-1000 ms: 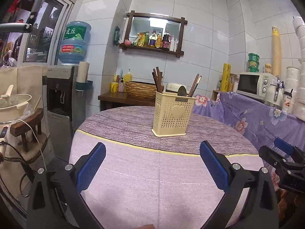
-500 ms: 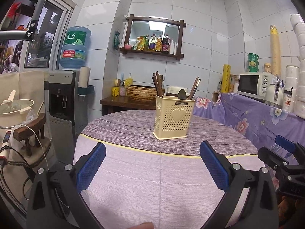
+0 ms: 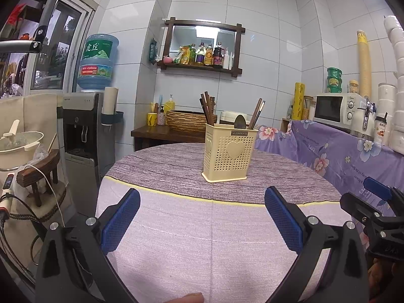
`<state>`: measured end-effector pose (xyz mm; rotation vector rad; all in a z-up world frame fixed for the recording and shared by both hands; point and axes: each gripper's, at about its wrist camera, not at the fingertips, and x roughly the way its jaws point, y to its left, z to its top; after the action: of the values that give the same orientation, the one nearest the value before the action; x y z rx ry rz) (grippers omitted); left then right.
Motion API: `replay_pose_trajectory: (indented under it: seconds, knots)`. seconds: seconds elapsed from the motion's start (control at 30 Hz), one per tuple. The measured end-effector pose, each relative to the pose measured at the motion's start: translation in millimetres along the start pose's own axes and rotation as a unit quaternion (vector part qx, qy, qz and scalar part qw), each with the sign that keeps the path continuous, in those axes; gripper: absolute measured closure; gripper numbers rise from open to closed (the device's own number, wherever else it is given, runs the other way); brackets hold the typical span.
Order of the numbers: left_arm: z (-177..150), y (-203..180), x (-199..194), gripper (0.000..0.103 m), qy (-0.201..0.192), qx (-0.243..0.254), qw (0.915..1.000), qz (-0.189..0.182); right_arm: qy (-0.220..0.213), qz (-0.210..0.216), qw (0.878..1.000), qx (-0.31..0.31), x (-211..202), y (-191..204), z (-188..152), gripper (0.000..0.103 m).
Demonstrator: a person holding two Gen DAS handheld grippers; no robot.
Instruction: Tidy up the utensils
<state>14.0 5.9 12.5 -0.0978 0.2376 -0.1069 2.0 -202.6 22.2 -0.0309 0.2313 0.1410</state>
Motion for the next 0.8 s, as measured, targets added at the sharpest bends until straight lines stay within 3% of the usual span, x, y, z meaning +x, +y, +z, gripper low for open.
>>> replay_pose_trajectory:
  seconds: [0.8]
  knots:
    - [-3.9, 0.9, 3.0, 0.005, 0.008, 0.005, 1.0000, 0.001, 0.002, -0.002, 1.000, -0.001, 2.7, 1.2, -0.3, 0.006]
